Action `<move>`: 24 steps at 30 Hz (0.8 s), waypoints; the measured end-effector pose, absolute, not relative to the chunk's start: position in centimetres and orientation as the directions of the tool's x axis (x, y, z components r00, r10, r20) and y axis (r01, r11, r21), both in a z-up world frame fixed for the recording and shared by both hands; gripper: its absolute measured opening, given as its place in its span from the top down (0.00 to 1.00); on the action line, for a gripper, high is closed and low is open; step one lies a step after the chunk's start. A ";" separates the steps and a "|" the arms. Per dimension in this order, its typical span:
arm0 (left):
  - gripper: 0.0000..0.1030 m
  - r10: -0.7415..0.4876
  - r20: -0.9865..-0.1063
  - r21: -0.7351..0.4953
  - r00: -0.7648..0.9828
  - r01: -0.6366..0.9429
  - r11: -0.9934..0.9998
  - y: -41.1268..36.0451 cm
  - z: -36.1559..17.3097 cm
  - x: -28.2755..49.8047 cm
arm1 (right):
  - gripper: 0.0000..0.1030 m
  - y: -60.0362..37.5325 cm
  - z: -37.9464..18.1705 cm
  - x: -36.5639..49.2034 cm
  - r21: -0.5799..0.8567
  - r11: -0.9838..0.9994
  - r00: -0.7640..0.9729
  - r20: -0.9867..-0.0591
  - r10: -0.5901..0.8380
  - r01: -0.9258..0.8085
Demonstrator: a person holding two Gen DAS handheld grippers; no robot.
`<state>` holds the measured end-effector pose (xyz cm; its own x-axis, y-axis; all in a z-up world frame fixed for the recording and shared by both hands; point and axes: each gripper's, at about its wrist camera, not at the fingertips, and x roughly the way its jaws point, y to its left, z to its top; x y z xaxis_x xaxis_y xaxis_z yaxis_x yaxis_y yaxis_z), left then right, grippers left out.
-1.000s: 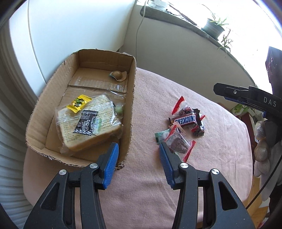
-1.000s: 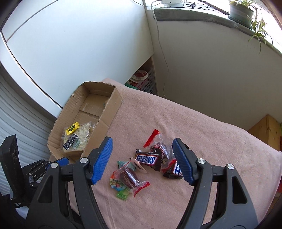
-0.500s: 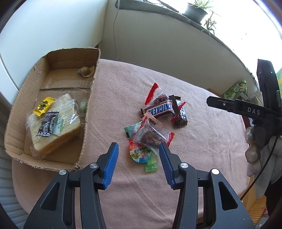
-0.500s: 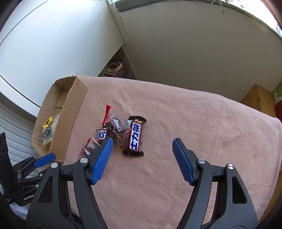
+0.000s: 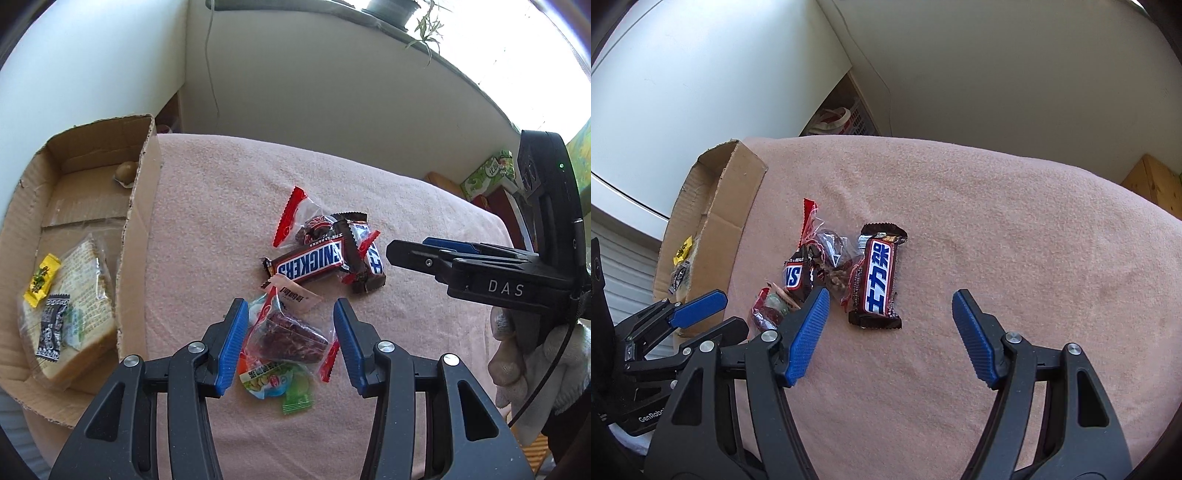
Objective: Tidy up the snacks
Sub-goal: 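Move both open grippers from the box back over the remaining snacks, then grasp a Snickers bar with the left gripper while the right gripper grasps another Snickers bar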
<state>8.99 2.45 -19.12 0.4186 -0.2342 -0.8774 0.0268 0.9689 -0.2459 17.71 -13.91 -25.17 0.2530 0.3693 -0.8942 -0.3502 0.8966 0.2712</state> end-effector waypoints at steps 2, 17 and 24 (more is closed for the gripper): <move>0.55 -0.232 -0.884 -0.232 0.406 0.051 0.971 2.0 -19.6 9.6 | 0.32 -13.6 -25.7 18.1 0.268 0.898 0.245 -0.899 0.363 -0.349; 0.55 -0.173 -0.923 -0.184 0.343 0.000 0.983 1.7 -22.9 13.9 | 0.49 -11.0 -28.5 19.6 0.266 0.890 0.186 -0.917 0.352 -0.371; 0.55 -0.146 -0.928 -0.168 0.342 -0.037 0.985 1.8 -23.1 14.9 | 0.50 -10.1 -29.3 20.0 0.241 0.893 0.185 -0.926 0.328 -0.379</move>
